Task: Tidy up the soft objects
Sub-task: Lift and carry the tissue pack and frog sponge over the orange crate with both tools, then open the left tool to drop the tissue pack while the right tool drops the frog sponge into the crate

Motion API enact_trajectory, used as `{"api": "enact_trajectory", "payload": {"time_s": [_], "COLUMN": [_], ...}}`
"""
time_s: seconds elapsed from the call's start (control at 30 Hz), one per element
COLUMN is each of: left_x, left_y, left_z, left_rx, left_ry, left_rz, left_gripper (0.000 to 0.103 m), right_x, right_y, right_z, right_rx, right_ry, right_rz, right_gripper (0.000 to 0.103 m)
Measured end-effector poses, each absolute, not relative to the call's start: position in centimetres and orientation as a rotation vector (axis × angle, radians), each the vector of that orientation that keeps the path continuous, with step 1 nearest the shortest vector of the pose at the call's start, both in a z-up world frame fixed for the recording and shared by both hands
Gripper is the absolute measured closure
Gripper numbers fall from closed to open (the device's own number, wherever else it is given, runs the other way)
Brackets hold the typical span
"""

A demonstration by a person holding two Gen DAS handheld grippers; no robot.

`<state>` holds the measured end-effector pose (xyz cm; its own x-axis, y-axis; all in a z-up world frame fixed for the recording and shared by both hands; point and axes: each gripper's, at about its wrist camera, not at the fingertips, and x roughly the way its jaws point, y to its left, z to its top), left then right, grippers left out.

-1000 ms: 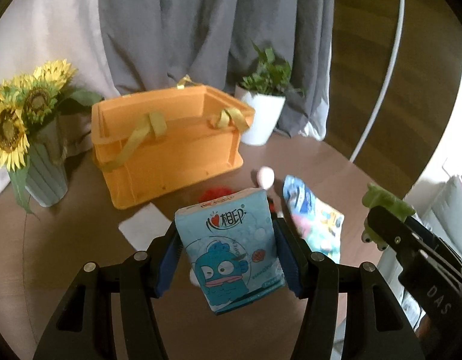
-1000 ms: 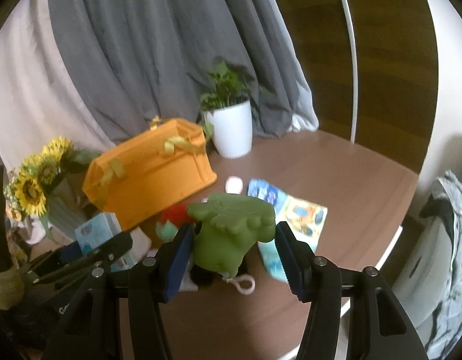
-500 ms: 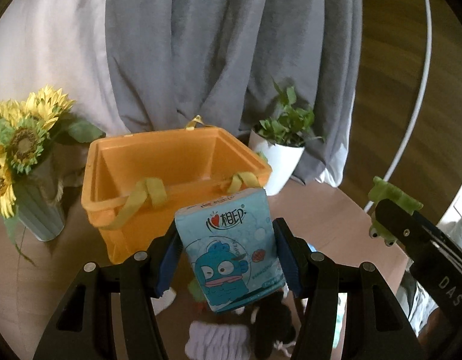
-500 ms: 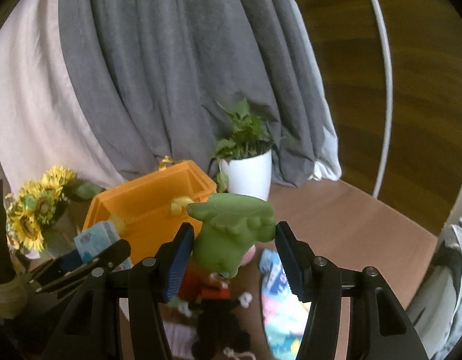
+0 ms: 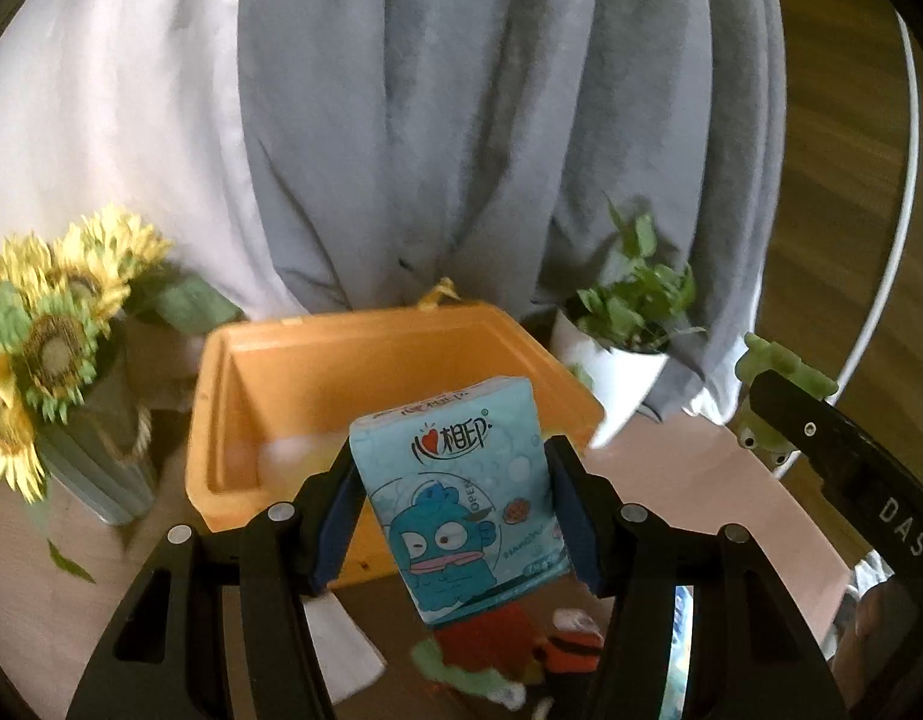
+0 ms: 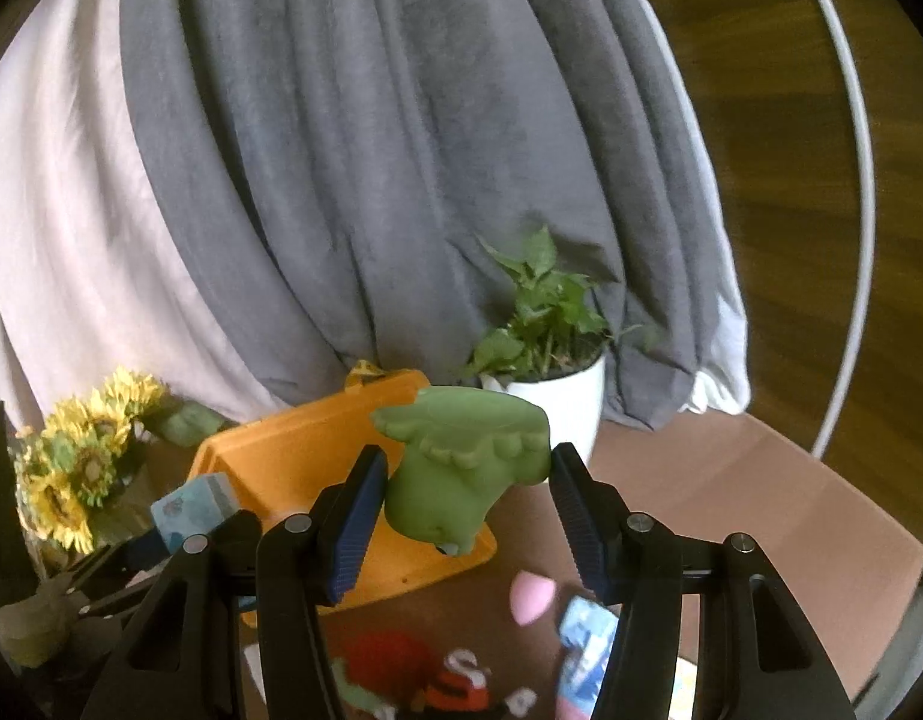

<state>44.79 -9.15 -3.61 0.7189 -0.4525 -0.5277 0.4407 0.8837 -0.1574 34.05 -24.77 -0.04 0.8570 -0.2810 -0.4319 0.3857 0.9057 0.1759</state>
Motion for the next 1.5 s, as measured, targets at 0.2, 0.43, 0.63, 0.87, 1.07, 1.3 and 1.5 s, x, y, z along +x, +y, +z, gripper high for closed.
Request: {"api": "enact_trajectory", "payload": {"time_s": [0.2, 0.43, 0.63, 0.87, 1.07, 1.3, 1.5], "left_x": [47.2, 50.0, 52.5, 55.2, 57.1, 59.0, 59.7], "left_y": [-9.4, -9.4, -9.2, -9.1, -8.7, -8.7, -8.6], "left_z": [-3.1, -2.7, -2.7, -3.8, -5.4, -7.5, -8.9], "left_rx": [-0.018, -0.014, -0.009, 0.009, 0.028, 0.048, 0.057], "left_ry": [0.557, 0.519, 0.502, 0.537, 0.586, 0.650, 0.693], "left_rz": [-0.444, -0.390, -0.346, -0.298, -0.271, -0.259, -0.254], "left_gripper": [0.045, 0.045, 0.045, 0.045, 0.045, 0.044, 0.042], "right_x": [37.1, 41.2, 44.9, 48.5, 51.1, 53.4, 54.3], "right_y": [-25.8, -26.2, -25.9, -25.4, -24.8, -23.8, -23.5], "right_z": [-0.1, -0.4, -1.0, -2.0, -3.4, -5.1, -6.2], "right_rx": [0.284, 0.267, 0.255, 0.252, 0.248, 0.227, 0.210], "right_ry": [0.411, 0.424, 0.444, 0.480, 0.536, 0.599, 0.643], "right_rz": [-0.290, -0.226, -0.171, -0.118, -0.078, -0.051, -0.046], "right_gripper": [0.046, 0.046, 0.046, 0.046, 0.046, 0.045, 0.045]}}
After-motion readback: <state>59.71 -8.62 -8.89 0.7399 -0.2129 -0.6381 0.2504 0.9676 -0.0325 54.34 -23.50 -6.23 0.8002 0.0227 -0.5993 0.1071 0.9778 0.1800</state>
